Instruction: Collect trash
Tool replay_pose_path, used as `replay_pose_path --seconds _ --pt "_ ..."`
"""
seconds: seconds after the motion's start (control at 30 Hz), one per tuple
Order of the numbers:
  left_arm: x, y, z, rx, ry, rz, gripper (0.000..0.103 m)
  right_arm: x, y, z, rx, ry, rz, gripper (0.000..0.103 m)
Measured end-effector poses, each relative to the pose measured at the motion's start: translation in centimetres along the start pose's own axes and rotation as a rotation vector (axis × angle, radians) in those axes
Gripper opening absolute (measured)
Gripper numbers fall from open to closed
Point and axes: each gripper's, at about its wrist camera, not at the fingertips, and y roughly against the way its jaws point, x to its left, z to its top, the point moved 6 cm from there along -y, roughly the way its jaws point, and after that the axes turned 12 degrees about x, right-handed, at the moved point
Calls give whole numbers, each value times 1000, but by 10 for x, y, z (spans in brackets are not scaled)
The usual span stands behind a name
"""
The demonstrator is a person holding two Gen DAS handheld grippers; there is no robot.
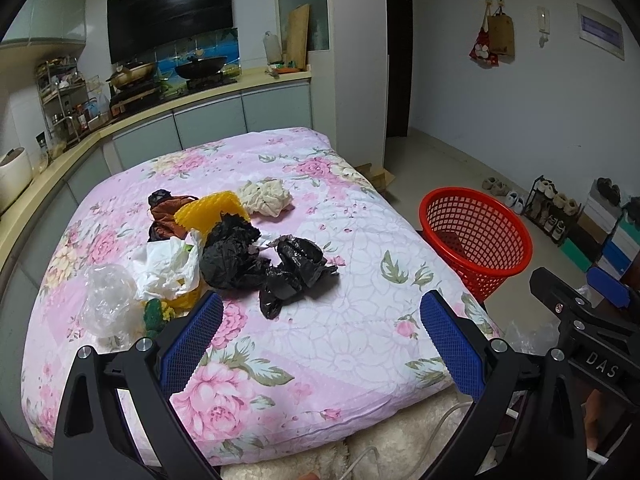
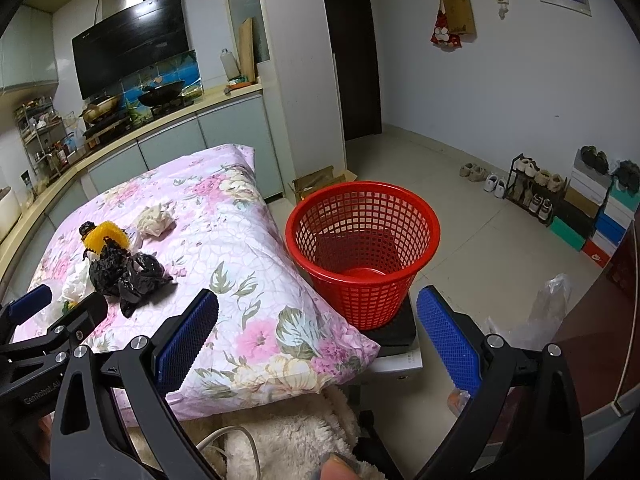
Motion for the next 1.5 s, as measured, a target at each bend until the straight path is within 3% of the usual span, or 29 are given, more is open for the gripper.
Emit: replay_pose_path --seconds 1.5 --pt "5 4 -5 14 24 5 96 5 2 -3 17 21 10 96"
